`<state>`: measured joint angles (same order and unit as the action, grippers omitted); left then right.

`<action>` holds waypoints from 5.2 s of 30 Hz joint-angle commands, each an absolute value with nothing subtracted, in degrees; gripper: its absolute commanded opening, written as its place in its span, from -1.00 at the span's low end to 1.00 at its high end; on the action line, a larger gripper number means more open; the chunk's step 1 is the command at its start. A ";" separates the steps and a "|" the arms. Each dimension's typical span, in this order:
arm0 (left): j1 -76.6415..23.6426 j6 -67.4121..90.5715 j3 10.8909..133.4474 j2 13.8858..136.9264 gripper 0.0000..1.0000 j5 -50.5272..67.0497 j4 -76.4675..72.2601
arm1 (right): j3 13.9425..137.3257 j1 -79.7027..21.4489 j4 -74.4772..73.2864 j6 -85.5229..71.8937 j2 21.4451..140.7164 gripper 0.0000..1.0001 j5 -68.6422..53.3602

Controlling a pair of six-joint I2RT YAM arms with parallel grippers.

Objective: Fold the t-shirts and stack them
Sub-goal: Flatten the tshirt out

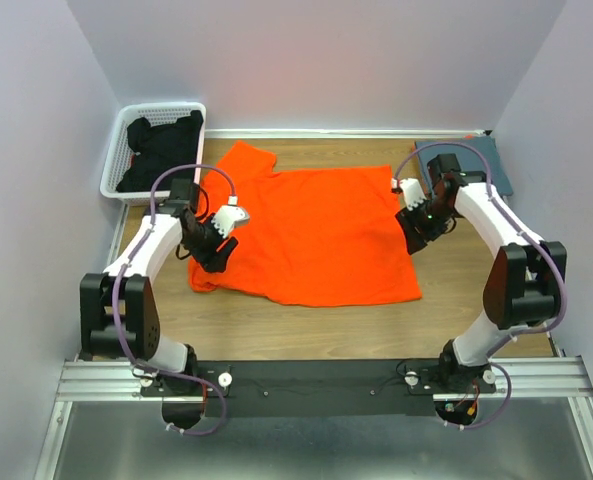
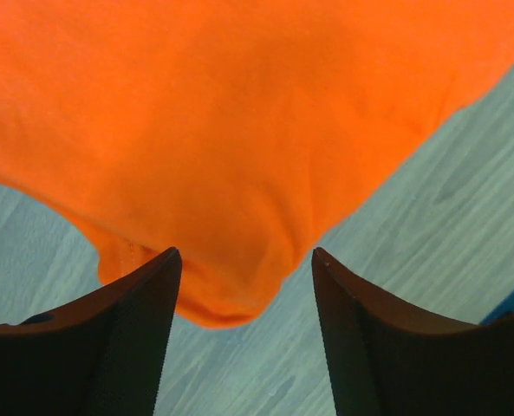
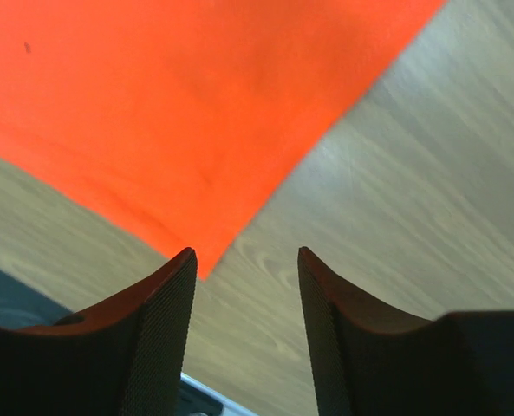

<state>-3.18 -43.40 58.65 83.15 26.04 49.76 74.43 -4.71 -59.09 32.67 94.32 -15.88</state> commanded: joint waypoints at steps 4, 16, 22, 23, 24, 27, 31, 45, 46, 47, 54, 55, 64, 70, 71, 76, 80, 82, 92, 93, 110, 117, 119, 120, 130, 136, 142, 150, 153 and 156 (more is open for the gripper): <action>-6.59 -37.44 59.85 91.92 0.10 18.11 39.73 | 77.07 -8.26 -49.57 25.14 103.35 0.07 -16.61; -7.38 -32.70 79.96 113.09 -0.91 18.72 38.67 | 82.77 -8.97 -40.70 24.00 118.10 -0.09 -3.96; -6.68 -29.61 93.42 112.35 -0.76 20.98 41.38 | 90.70 -8.17 -41.83 22.68 117.79 -0.06 -2.10; -6.51 -30.49 93.25 110.15 -0.69 21.88 42.27 | 90.79 -8.26 -42.44 22.76 116.03 -0.04 -2.98; -6.42 -32.06 91.51 107.86 -0.64 22.67 43.49 | 90.27 -8.17 -44.28 22.85 114.45 -0.01 -4.55; -6.42 -39.77 82.32 96.80 -0.49 26.01 49.64 | 86.60 -8.35 -47.89 23.46 107.53 0.04 -8.59; -6.94 -46.58 67.97 82.48 -0.13 24.36 55.45 | 80.34 -9.14 -50.97 23.82 99.77 0.06 -12.74; -8.79 -46.58 43.68 76.46 0.08 13.97 45.18 | 63.38 -10.90 -50.37 28.56 94.30 0.05 -10.46; -8.88 -46.41 43.94 77.86 0.08 13.97 44.65 | 63.11 -10.90 -49.14 28.65 94.83 0.05 -9.68; -9.05 -46.41 44.03 78.48 0.09 13.97 43.69 | 62.84 -10.81 -48.61 28.57 95.53 0.05 -9.32; -10.81 -45.79 44.21 84.72 -0.29 12.13 39.90 | 61.26 -10.81 -43.77 28.65 101.07 0.03 -6.15; -10.81 -46.05 44.56 84.90 -0.56 11.95 40.08 | 61.26 -10.81 -43.25 28.57 101.94 0.01 -5.89; -10.64 -48.96 69.49 88.57 -1.00 19.24 55.01 | 59.85 -10.81 -42.80 29.18 101.87 -0.14 -4.04; -9.58 -44.04 88.05 105.01 -0.76 18.46 53.09 | 62.13 -10.72 -42.80 28.04 103.44 -0.18 -3.16; -9.41 -43.34 89.55 108.94 -0.55 18.28 52.22 | 62.49 -10.72 -42.80 27.60 103.53 -0.18 -3.25; -6.86 -40.52 94.40 109.44 0.00 21.77 51.59 | 64.60 -10.72 -43.15 26.28 103.54 -0.18 -3.52; -7.11 -44.10 83.81 99.01 -0.04 25.49 52.12 | 64.95 -10.81 -43.50 25.93 103.18 -0.18 -4.04; -7.64 -45.70 79.04 95.03 -0.11 25.93 51.86 | 65.13 -10.72 -43.51 25.75 103.18 -0.18 -4.48; -15.46 -43.42 67.76 95.36 0.04 22.59 42.55 | 66.62 -10.72 -43.94 25.22 105.20 -0.18 -4.40; -15.99 -43.16 67.76 95.88 0.05 22.33 41.93 | 66.80 -10.72 -43.95 25.14 105.38 -0.18 -4.31; -21.53 -44.21 66.27 103.28 -0.58 13.45 36.74 | 67.32 -10.72 -44.38 25.49 106.26 -0.20 -3.78; -21.45 -46.14 66.97 96.16 -1.00 13.36 43.58 | 67.06 -10.72 -44.47 25.93 105.56 -0.22 -2.99; -21.71 -47.19 67.41 93.18 -1.00 13.97 47.70 | 66.89 -10.72 -44.65 26.19 105.30 -0.26 -2.81; -21.88 -47.55 67.41 92.12 -1.00 14.32 49.29 | 66.71 -10.72 -44.82 26.19 105.03 -0.29 -2.73; -43.55 -52.22 54.69 66.37 -1.00 6.70 64.60 | 57.06 -10.72 -50.52 30.23 90.71 -0.38 -1.32; -52.37 -47.47 51.33 60.83 -0.71 4.66 64.69 | 54.58 -10.81 -57.73 33.48 84.04 -0.36 -1.58; -53.00 -45.35 51.07 59.94 -0.33 0.44 64.51 | 61.42 -10.81 -60.12 34.01 82.44 -0.27 -3.25; -39.14 -45.43 57.47 69.42 -0.23 2.37 54.16 | 76.89 -10.81 -54.86 28.49 102.79 -0.36 -3.61; -27.54 -44.57 62.92 77.15 -0.24 5.18 49.33 | 82.25 -10.81 -53.54 26.55 107.92 -0.39 -3.96; -21.19 -42.89 67.14 85.23 -0.24 7.73 46.41 | 86.65 -10.99 -52.38 24.62 112.93 -0.41 -5.01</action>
<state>-26.44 -44.97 63.57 79.07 4.03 52.56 82.32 -10.87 -54.63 28.38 109.49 -3.11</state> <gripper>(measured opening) 0.382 0.302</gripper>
